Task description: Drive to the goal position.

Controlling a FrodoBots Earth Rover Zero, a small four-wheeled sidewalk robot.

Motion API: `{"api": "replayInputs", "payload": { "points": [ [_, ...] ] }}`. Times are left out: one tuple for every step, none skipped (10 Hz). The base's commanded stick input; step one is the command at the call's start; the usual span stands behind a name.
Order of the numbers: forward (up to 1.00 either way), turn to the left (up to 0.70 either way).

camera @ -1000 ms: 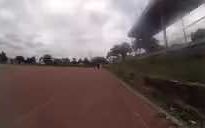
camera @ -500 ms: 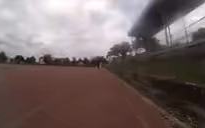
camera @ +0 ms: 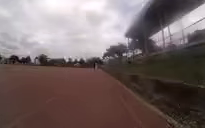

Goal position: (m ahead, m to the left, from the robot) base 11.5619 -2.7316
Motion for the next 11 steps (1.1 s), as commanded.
{"api": "replayInputs", "payload": {
  "points": [
    [0.70,0.00],
    [0.70,0.00],
    [0.70,0.00],
    [0.70,0.00],
    [0.70,0.00],
    [0.70,0.00],
    [0.70,0.00],
    [0.70,0.00],
    [0.70,-0.04],
    [0.70,-0.15],
    [0.70,-0.20]
  ]
}}
